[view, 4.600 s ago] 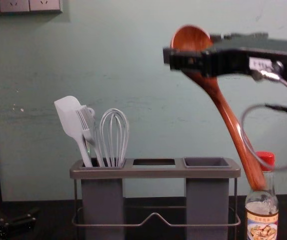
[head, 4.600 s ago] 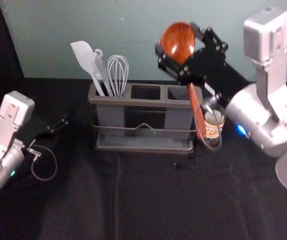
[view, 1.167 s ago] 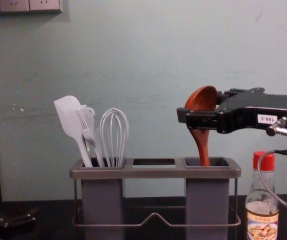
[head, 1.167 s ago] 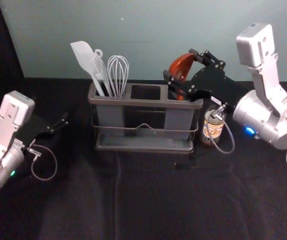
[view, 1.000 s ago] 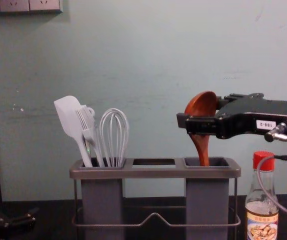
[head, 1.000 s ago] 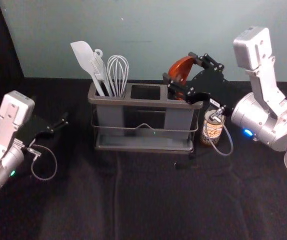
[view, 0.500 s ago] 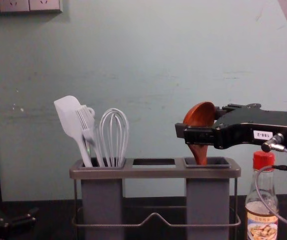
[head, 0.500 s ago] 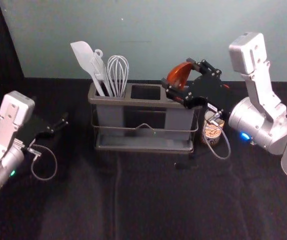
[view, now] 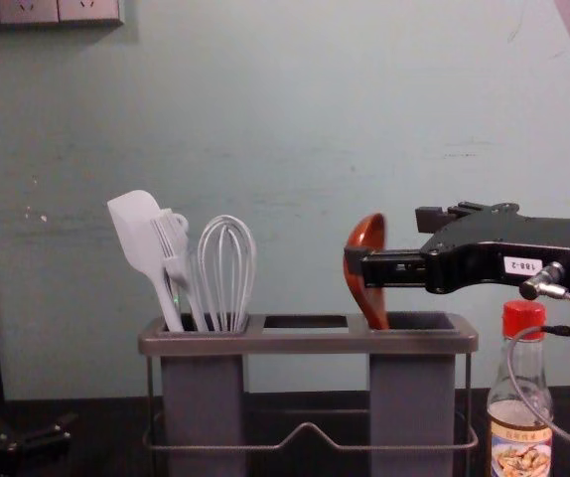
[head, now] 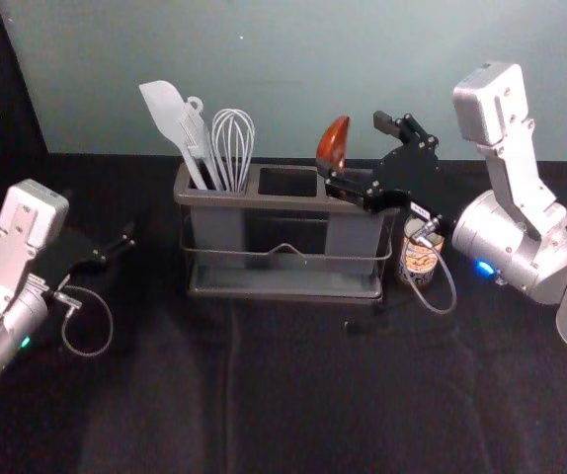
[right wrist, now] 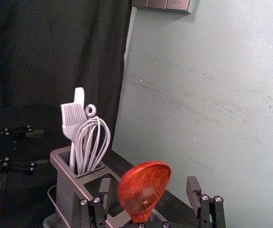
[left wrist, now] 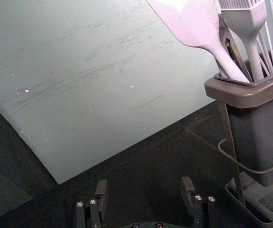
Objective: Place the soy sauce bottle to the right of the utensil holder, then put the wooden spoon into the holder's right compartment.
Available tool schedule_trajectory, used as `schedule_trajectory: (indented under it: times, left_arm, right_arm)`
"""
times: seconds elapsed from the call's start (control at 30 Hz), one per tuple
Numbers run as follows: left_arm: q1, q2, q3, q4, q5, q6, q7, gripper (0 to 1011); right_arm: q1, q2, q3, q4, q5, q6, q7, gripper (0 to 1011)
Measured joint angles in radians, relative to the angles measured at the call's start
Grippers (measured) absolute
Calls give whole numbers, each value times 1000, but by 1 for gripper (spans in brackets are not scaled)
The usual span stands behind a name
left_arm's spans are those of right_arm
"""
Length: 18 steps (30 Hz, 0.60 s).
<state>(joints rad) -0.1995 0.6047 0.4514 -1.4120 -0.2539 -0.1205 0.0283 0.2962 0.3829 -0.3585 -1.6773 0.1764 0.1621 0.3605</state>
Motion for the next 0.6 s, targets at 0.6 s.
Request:
schedule_trajectory:
  times: [0.6]
  left_arm:
    - [0, 0, 0, 0, 0, 0, 0, 1005]
  right_arm:
    - [-141, 47, 65, -196, -24, 2, -49, 1004]
